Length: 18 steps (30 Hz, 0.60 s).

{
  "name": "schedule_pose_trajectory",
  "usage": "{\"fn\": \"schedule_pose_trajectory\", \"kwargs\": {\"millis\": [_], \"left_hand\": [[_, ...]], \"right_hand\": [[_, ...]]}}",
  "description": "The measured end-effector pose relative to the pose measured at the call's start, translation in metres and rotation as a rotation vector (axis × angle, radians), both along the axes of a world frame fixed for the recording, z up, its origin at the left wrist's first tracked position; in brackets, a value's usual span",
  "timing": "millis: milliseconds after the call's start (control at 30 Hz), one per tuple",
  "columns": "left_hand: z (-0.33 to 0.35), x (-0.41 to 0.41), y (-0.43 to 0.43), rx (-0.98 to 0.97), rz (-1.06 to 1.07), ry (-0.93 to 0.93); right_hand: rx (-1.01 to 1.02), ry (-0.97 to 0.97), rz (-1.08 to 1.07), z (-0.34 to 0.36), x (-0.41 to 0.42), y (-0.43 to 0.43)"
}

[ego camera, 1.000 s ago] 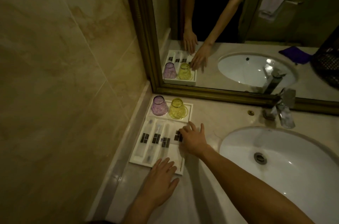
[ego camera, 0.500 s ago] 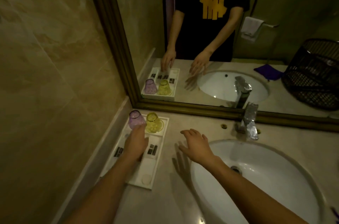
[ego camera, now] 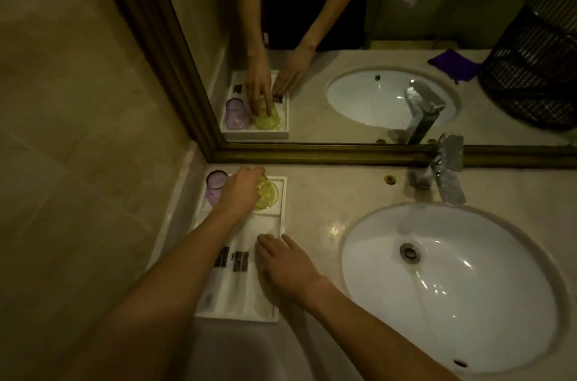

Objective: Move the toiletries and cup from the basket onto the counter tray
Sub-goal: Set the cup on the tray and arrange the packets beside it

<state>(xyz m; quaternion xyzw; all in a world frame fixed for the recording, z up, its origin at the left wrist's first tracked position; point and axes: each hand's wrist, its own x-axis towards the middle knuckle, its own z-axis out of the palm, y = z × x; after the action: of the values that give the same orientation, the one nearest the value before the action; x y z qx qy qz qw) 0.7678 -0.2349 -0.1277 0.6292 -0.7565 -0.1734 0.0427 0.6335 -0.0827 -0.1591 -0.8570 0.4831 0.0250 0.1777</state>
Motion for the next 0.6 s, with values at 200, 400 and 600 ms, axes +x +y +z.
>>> {"fn": "schedule_pose_trajectory", "kwargs": {"millis": [200,400,600], "left_hand": [[0.002,-0.007,-0.011,0.009,-0.064,0.015],[0.002,-0.013,-0.003,-0.03,-0.087,-0.092],[0.004,-0.009,-0.004,-0.027,-0.109,-0.072]], "right_hand": [[0.048,0.063,-0.008,-0.015,0.024,0.003],[0.04,0.041,-0.04,-0.017,0.028,0.005],[0.043,0.035,-0.047,-0.014,0.027,0.015]]}}
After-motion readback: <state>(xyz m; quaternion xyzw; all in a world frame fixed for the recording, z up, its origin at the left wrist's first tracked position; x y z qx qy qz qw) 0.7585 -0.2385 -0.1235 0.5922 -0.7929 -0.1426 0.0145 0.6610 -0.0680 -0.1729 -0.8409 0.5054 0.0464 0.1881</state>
